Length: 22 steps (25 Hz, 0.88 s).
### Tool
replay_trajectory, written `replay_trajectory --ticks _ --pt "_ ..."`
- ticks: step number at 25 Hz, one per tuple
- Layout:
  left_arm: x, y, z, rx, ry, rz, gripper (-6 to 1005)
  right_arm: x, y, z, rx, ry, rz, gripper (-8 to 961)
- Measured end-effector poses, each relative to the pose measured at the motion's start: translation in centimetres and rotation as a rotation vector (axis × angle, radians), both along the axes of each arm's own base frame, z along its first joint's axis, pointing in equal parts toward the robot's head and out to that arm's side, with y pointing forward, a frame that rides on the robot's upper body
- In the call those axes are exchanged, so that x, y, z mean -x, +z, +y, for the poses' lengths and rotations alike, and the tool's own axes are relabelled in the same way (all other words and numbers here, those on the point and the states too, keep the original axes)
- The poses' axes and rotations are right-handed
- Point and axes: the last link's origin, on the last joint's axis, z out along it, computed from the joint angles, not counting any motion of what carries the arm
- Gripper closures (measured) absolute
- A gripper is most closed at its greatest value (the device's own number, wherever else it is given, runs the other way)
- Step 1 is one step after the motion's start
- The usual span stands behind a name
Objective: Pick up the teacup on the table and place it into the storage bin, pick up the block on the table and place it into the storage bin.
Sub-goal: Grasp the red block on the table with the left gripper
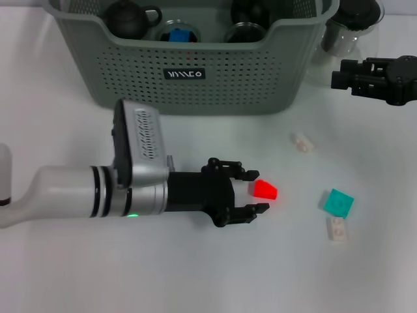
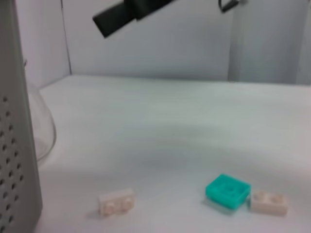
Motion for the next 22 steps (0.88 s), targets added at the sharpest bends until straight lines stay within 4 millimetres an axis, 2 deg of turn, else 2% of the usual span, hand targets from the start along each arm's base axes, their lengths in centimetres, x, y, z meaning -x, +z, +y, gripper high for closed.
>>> replay_trajectory --ticks 10,16,22 --pt "-0.2 -0.9 0.6 -0.036 0.023 0.033 422 0.0 -0.1 0.0 0.001 0.0 0.002 463" --pt "-0.7 -1.4 0.2 -0.015 -0.003 0.03 483 0.0 -0.1 0.0 0.001 0.0 0.003 463" --pt "-0.7 -1.5 -0.1 -0.006 -0.005 0.024 487 0.0 -0.1 -0.1 0.001 -0.001 0.002 463"
